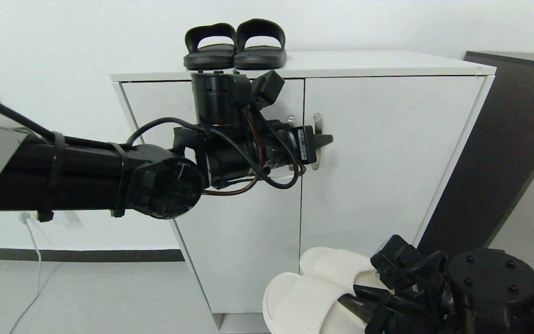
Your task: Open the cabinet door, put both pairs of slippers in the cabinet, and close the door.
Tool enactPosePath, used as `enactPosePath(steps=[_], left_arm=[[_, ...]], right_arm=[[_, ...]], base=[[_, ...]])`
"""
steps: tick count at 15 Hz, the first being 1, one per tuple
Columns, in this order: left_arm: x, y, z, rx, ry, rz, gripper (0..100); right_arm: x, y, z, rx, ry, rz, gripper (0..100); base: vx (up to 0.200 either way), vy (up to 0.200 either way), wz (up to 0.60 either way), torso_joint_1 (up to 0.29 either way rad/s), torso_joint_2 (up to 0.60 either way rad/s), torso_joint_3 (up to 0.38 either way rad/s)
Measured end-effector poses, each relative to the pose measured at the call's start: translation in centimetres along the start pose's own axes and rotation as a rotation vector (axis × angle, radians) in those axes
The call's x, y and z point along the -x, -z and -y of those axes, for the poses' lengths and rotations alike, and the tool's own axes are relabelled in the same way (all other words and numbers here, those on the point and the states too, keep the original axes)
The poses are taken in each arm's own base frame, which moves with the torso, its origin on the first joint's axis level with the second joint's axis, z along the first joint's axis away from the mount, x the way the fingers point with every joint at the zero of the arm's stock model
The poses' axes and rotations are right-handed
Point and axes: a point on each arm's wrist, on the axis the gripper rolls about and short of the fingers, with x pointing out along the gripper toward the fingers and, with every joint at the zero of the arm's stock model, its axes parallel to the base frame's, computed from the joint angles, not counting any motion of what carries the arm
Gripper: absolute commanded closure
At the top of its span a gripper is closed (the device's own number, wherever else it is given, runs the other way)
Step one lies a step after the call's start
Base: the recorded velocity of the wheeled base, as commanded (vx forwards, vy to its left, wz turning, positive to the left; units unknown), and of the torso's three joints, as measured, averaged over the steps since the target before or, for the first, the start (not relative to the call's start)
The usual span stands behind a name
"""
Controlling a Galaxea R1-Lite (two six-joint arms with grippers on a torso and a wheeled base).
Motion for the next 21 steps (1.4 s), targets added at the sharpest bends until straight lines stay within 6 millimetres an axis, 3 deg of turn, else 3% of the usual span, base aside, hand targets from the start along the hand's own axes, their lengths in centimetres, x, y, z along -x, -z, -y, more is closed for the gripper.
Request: enactPosePath(steps=[8, 15, 18, 21], left_arm=[[2.6, 1.1, 1.8, 0.005, 0.035, -0.044, 100], [7.3, 1.7, 3.6, -0.004, 0.072, -0.022, 100], [8.1, 1.1, 2.9, 0.018, 0.046, 0.003, 100], [7.5, 0.2, 1.7, 0.026, 0.014, 0.031, 100]], right_arm=[[0.6, 0.8, -0.3, 0.007, -0.105, -0.023, 100], [1.3, 1.5, -0.7, 0.033, -0.167, -0.001, 100], [1.3, 1.5, -0.7, 0.035, -0.168, -0.003, 100], [1.3, 1.5, -0.7, 0.036, -0.167, -0.003, 100]], base=[[0.000, 0.000, 0.00, 0.000, 0.00, 0.000], [0.000, 0.000, 0.00, 0.000, 0.00, 0.000], [0.000, 0.000, 0.00, 0.000, 0.00, 0.000], [0.000, 0.000, 0.00, 0.000, 0.00, 0.000]])
